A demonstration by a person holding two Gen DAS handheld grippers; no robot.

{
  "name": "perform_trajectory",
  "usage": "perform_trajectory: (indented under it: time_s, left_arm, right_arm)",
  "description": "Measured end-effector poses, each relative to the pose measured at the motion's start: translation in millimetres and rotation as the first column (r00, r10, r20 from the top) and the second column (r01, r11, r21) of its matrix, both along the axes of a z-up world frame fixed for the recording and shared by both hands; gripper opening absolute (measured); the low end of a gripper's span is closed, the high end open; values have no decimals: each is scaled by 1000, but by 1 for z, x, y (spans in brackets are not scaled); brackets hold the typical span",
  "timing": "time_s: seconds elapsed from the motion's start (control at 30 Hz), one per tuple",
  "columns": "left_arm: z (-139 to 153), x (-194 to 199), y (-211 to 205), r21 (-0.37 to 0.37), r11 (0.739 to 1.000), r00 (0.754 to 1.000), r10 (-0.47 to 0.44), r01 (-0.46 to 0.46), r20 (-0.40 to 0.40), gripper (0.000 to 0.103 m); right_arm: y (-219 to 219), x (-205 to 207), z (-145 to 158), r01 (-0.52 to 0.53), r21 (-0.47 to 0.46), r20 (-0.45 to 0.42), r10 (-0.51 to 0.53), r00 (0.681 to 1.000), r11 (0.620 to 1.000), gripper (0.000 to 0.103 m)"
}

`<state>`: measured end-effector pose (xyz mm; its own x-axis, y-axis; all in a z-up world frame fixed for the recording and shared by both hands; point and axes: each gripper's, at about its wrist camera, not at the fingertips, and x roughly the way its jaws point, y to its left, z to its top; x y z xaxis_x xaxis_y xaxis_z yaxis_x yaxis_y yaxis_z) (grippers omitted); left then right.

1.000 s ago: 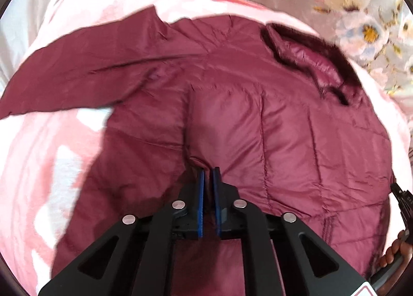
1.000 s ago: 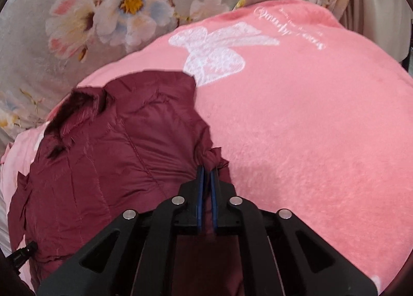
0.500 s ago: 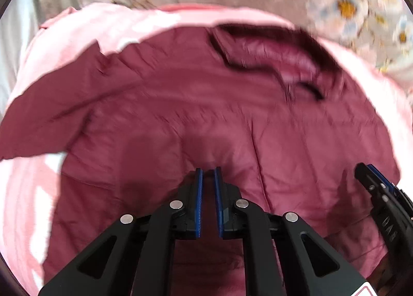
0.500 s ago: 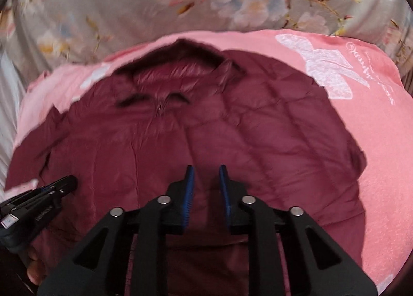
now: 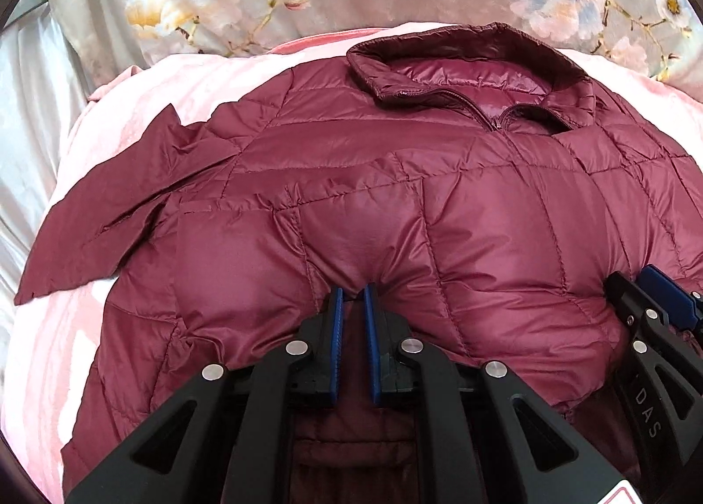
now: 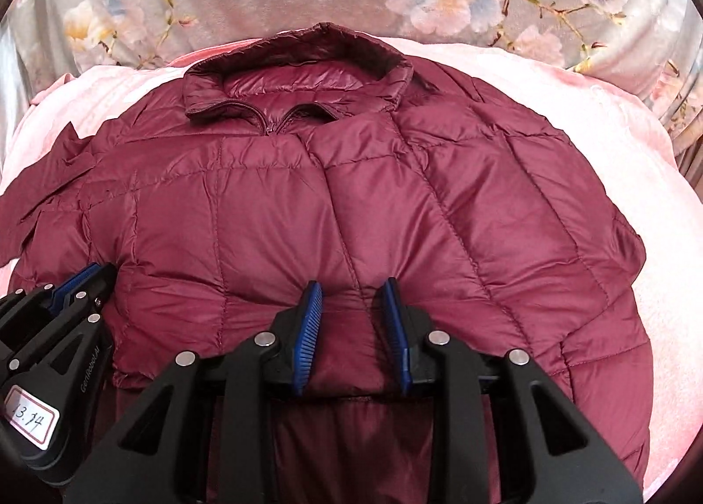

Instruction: Fold large clothes

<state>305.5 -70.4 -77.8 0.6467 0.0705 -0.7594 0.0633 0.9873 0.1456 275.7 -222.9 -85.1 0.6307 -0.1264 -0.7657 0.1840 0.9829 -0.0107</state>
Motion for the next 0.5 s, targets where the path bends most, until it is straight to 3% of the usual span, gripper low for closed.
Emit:
perform_trajectory:
  time_s: [0.2, 0.27, 0.33, 0.4, 0.5]
  left_arm:
    - [-1, -1, -1, 3, 1000, 1000, 3, -3, 7, 10]
    - [1, -1, 3, -42, 999, 1000, 2, -2, 5, 11]
    - [8, -2, 24, -184, 983, 1000, 3, -7, -20, 23]
    - [20, -5, 60, -326, 943, 996, 44, -66, -73, 30]
    - [41, -14, 119, -392, 907, 988, 138, -156, -72, 58]
  right_arm:
    - [0, 1, 0, 2, 0, 0, -2, 1000, 1000, 28]
    - [0, 1, 0, 1, -2, 0, -1, 1000, 1000, 28]
    - [0, 0, 0, 1, 9, 2, -1, 1000, 1000, 29]
    - [-4, -1, 1, -6, 42, 8, 6, 1000, 999, 30]
    - [-7, -7, 7, -14, 72, 15, 13, 1000, 997, 42]
